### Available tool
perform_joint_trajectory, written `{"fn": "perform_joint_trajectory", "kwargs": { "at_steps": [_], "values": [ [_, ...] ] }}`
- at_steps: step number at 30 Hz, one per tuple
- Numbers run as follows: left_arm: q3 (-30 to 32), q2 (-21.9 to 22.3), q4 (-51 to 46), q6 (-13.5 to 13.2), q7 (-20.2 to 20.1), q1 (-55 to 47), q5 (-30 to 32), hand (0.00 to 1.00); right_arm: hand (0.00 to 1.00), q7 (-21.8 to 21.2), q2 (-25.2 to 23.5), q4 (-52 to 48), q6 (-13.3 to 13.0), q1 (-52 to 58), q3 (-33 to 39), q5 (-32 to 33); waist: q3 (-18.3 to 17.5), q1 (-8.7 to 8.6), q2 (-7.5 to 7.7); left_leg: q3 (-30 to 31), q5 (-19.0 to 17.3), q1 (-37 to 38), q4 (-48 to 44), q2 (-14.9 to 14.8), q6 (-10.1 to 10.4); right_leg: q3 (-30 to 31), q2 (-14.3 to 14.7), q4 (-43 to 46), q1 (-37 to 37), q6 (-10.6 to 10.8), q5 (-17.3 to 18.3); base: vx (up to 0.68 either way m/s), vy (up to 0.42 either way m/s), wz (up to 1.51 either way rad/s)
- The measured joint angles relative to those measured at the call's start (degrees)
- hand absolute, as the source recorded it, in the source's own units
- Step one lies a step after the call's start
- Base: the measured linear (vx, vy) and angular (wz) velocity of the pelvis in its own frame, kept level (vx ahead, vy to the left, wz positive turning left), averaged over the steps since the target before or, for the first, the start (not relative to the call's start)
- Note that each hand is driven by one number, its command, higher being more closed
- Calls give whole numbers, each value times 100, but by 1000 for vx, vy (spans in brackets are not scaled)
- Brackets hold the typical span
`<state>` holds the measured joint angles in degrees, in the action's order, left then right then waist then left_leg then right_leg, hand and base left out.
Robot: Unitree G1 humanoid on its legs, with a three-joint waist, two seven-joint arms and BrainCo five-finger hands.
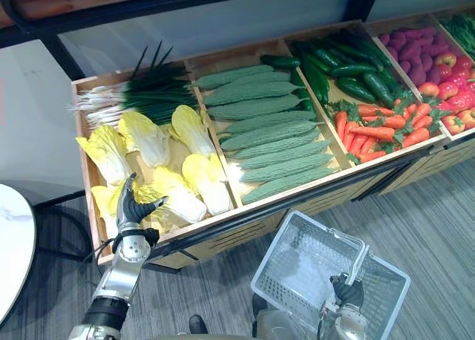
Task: Pick vegetable in the basket
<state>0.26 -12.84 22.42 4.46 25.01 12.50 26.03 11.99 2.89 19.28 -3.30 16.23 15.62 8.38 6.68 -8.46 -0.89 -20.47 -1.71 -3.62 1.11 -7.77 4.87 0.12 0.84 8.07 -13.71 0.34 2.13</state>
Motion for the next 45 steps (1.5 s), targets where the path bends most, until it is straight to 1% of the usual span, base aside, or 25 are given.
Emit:
{"fn": "perform_joint_trajectory", "kwargs": {
  "at_steps": [1, 2, 4, 7, 11, 19, 21, 23, 28, 30, 31, 32, 33, 35, 38, 41, 43, 44, 45],
  "values": [
    [-4, -50, 86, 5, -4, 86, 10, 0, 100, 0, -3, 0, -12, -33, 0, 0, 28, -21, 3, -3, 2, -24, 0, 0, -2, 4, -1, -13, -24, -10, -21, 39, 11, -8],
    [-16, -125, 254, 10, -21, 303, 29, 100, 100, -1, 2, -6, -30, -82, -2, -2, 131, -25, 23, -19, 2, -41, -10, -4, -2, 32, -9, -47, -36, -24, -55, 27, 20, -10],
    [-87, -244, 487, 4, -100, 743, 66, 100, 100, -1, 38, -18, -55, -121, -38, -2, 255, -23, 42, -26, 2, -185, -51, -5, -3, 66, -14, -65, -163, -37, -98, 13, 18, -9],
    [-261, -430, 640, -15, -152, 1091, 116, 100, 100, 1, 59, -51, -58, -240, -112, -2, 373, -22, 52, -40, 2, -302, -128, -15, -2, 152, -19, -106, -256, -59, -178, 7, 6, -12],
    [-382, -424, 774, -33, -322, 1373, 115, 100, 100, 1, 74, -94, -59, -317, -219, -1, 507, -28, 57, -43, 0, -344, -161, -23, -2, 181, -15, -148, -273, -58, -229, -4, -1, -5],
    [-488, -436, 799, -160, -499, 1281, -8, 100, 100, 2, 69, -138, -59, -337, -216, -2, 546, -7, 54, -3, -2, -342, -156, -8, -3, 162, -26, -166, -253, -33, -247, 0, 0, 0],
    [-488, -409, 709, -255, -497, 1098, -86, 100, 100, 2, 66, -137, -58, -337, -201, -6, 559, -9, 33, 7, -1, -244, -136, -5, -3, 154, -27, -246, -126, -15, -268, 0, 0, 0],
    [-478, -408, 624, -258, -500, 974, -186, 100, 100, 2, 66, -129, -58, -337, -192, -12, 570, -9, 14, 23, -1, -163, -128, -2, -3, 142, -33, -317, -4, -7, -285, 16, 1, 5],
    [-425, -362, 111, -264, -502, 564, -318, 100, 100, 1, 62, 69, -56, -395, -127, -215, 592, -11, -26, 168, 1, -60, -107, 30, -4, 10, -72, -389, 177, 5, -300, 5, 3, 12],
    [-362, -269, -236, -265, -497, 276, -452, 100, 100, 4, 65, 201, -50, -443, -55, -232, 594, 2, -31, 235, 1, 45, -108, 49, -5, -15, -95, -467, 344, 23, -312, 4, 12, 16],
    [-273, -154, -494, -278, -488, 114, -554, 100, 100, 4, 65, 217, -48, -465, -33, -243, 587, 11, -46, 287, 1, 64, -109, 67, -5, -36, -98, -539, 416, 52, -347, -6, 9, 12],
    [-219, -115, -565, -314, -485, 72, -606, 100, 100, 4, 64, 224, -47, -477, -32, -254, 589, 18, -50, 300, 1, 66, -109, 73, -5, -43, -97, -561, 430, 55, -363, -19, 1, 9],
    [-167, -91, -695, -348, -475, -3, -693, 100, 100, 4, 61, 238, -43, -499, -32, -268, 586, 29, -54, 309, 2, 69, -108, 78, -7, -43, -97, -595, 449, 59, -391, -35, 1, 1],
    [-125, -56, -975, -386, -452, -86, -826, 100, 100, 9, 60, 240, -31, -500, -17, -300, 586, 120, -54, 310, 17, 78, -108, 89, -31, -28, -98, -633, 468, 56, -441, -37, 3, -1],
    [64, 112, -1471, -454, -318, -356, -940, 100, 100, 10, 52, 246, -6, -491, 15, -349, 579, 150, -63, 350, 22, 232, -105, 86, -39, -59, -97, -676, 670, 56, -446, -20, -1, 8],
    [172, 278, -1998, -605, -214, -751, -1042, 100, 100, 18, 58, 256, -6, -453, 65, -352, 459, 154, -191, 472, 20, 251, -73, 86, -42, -141, -96, -719, 757, 56, -446, -26, -6, 14],
    [268, 398, -2187, -634, -172, -956, -1107, 100, 100, 17, 57, 257, -6, -441, 68, -352, 407, 167, -251, 482, 24, 272, -65, 82, -46, -146, -90, -718, 765, 57, -446, -1, -2, 2],
    [272, 465, -2297, -659, -113, -1115, -1205, 100, 100, 17, 57, 271, -3, -428, 82, -352, 386, 181, -277, 483, 24, 315, -58, 75, -45, -148, -82, -719, 818, 57, -445, 0, 0, 0],
    [265, 553, -2402, -697, -104, -1262, -1305, 100, 100, 18, 54, 329, -1, -404, 107, -351, 338, 231, -292, 483, 24, 357, -27, 65, -45, -148, -66, -720, 867, 58, -439, 0, 0, 0]
  ]
}}
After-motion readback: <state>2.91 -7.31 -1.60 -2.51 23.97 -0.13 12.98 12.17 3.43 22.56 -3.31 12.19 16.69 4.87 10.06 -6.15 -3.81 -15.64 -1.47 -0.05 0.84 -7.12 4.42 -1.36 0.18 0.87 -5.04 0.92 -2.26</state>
